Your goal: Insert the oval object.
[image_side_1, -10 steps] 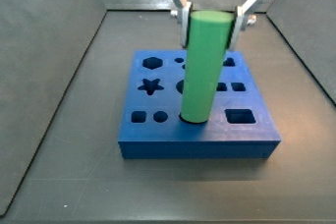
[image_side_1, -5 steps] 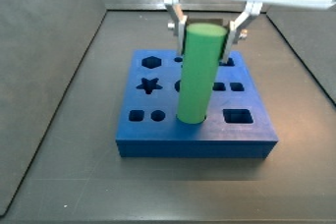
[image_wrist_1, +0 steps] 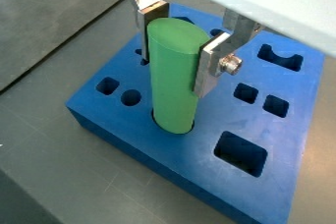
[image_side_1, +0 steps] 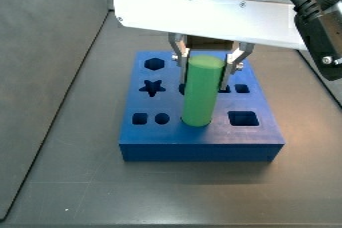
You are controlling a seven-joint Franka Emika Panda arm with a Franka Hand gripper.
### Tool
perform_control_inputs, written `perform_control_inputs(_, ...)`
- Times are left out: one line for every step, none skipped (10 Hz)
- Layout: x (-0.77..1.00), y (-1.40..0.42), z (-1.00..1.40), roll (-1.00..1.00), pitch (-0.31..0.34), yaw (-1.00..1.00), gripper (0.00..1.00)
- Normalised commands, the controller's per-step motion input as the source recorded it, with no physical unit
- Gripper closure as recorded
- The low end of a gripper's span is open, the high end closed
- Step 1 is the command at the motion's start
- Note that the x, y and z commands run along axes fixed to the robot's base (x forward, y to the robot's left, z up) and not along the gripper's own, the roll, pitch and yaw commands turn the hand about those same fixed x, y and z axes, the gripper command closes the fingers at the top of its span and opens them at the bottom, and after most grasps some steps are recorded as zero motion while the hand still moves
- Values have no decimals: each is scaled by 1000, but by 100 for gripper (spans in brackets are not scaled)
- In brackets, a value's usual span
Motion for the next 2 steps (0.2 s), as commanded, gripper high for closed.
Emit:
perform_control_inputs(0,0,-11,-16,-44,0,100)
perform_control_inputs(0,0,0,0,0,0,100)
